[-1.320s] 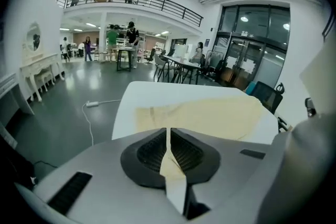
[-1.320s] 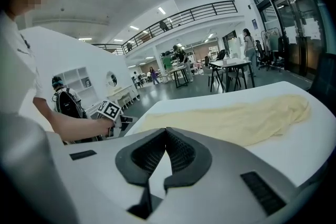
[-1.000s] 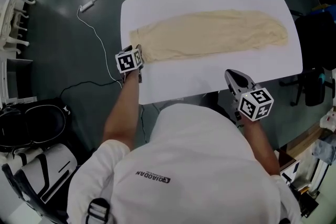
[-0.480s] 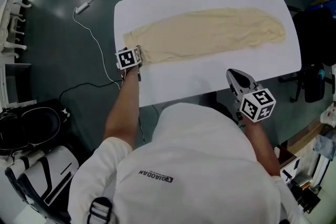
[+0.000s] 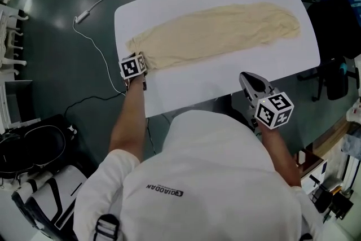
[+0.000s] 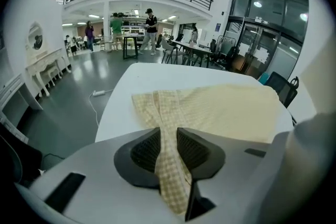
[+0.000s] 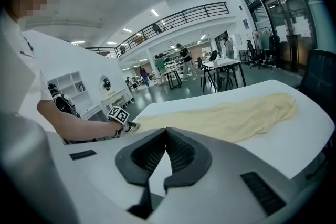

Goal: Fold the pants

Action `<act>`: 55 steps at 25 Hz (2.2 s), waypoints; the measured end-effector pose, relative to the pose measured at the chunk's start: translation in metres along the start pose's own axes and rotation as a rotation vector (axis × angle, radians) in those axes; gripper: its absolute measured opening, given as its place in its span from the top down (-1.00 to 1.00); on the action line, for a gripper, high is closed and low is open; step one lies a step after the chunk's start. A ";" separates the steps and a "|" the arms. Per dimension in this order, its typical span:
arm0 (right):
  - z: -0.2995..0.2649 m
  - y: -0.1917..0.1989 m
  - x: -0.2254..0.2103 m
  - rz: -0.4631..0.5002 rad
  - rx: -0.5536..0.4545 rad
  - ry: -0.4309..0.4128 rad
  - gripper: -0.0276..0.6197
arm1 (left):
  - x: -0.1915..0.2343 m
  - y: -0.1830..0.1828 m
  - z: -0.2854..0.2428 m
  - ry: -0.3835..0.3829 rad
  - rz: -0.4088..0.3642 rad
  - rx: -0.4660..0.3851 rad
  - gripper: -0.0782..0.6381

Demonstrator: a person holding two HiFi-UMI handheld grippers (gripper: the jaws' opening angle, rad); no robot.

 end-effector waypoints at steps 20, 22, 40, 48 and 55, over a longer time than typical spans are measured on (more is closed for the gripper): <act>0.075 0.014 -0.022 -0.112 -0.179 0.104 0.86 | -0.046 -0.055 0.059 0.260 0.090 -0.144 0.61; 0.081 0.011 -0.030 -0.117 -0.187 0.091 0.86 | -0.063 -0.065 0.071 0.294 0.122 -0.179 0.61; 0.193 0.019 -0.120 -0.179 -0.291 0.038 0.86 | -0.220 -0.150 0.116 0.322 0.024 -0.302 0.62; 0.260 0.026 -0.174 -0.190 -0.328 0.061 0.86 | -0.306 -0.165 0.127 0.345 0.032 -0.348 0.62; 0.307 0.038 -0.215 -0.216 -0.356 0.083 0.86 | -0.378 -0.175 0.126 0.365 0.005 -0.359 0.62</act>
Point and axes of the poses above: the fingertips, and each gripper's own axes: z backward along the fingers, x to its left, y out of its underside, the point moved 4 cm from there along z, backward along the fingers, and after that the axes turned 11 degrees about -z, right-handed, at the moved point
